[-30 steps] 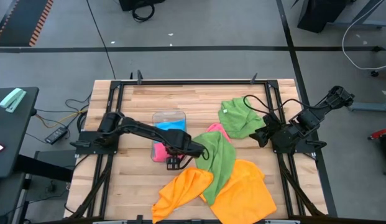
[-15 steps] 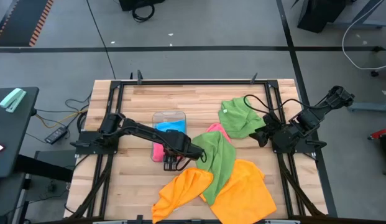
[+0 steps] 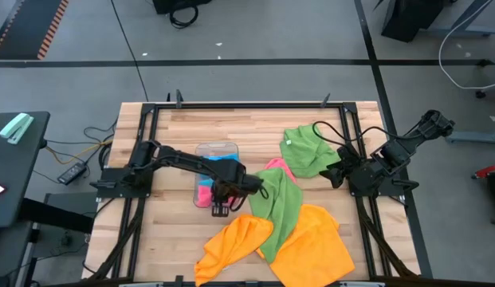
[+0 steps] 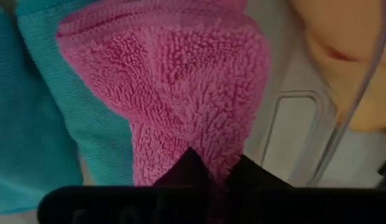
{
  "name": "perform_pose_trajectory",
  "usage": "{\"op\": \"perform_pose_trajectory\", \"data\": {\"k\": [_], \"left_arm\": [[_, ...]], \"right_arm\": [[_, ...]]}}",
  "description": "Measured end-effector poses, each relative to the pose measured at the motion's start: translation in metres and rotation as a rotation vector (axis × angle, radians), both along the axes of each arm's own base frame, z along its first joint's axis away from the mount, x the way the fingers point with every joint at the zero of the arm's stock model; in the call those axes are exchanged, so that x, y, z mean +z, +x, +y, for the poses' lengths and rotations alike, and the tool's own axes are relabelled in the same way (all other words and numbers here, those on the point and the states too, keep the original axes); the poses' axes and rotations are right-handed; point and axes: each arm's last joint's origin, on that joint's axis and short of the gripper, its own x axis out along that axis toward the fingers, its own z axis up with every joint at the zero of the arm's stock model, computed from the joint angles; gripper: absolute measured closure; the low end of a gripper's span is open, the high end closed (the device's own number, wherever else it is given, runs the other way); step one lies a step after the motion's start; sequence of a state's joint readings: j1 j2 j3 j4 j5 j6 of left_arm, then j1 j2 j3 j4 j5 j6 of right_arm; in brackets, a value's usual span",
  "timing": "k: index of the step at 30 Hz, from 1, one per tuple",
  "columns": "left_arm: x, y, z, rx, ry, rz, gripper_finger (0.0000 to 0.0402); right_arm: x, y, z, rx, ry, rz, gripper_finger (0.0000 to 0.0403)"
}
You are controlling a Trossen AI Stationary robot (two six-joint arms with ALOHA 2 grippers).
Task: Fold microfiber towels
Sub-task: Put the top pink towel into the transparent bin
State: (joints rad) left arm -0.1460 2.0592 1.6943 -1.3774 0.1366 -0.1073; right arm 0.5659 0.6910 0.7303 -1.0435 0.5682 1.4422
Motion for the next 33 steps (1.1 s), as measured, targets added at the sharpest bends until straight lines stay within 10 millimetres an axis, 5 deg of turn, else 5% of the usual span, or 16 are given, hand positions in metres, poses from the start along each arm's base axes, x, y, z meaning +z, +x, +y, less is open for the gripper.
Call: {"op": "perform_pose_trajectory", "data": {"k": [23,33], "left_arm": [[0.030,0.000,0.066,0.124,-0.507,-0.135,0.0386],[0.030,0.003,0.091,0.102,-0.524,-0.231,0.0373]], "right_arm": [[0.001,0.001,0.001,0.010,0.017,-0.013,0.0141],[0.001,0.002,0.002,0.013,0.026,-0.014,0.0141]]}}
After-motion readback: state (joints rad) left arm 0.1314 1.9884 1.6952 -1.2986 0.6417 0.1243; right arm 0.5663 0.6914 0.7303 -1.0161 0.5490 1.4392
